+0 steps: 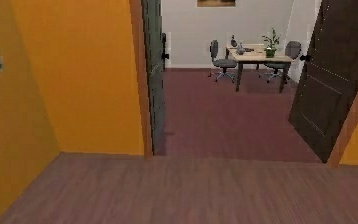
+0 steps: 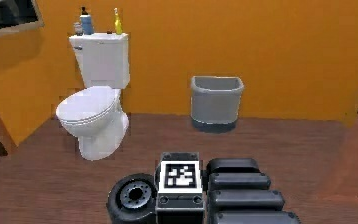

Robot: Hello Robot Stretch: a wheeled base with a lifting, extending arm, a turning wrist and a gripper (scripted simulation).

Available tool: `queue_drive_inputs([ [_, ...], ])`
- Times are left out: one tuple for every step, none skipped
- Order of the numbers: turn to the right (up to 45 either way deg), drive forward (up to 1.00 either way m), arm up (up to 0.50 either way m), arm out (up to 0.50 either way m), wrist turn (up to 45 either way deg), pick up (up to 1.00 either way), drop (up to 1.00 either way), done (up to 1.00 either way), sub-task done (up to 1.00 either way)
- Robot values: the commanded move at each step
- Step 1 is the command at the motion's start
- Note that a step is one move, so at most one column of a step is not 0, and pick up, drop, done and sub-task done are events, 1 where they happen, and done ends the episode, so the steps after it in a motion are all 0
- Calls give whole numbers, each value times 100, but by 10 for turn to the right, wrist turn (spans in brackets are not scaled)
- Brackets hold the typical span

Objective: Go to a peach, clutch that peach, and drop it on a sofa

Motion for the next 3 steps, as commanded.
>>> queue_drive_inputs([
  [120,0,0,0,0,0,0,0,0],
  [0,100,0,0,0,0,0,0,0],
  [0,100,0,0,0,0,0,0,0],
])
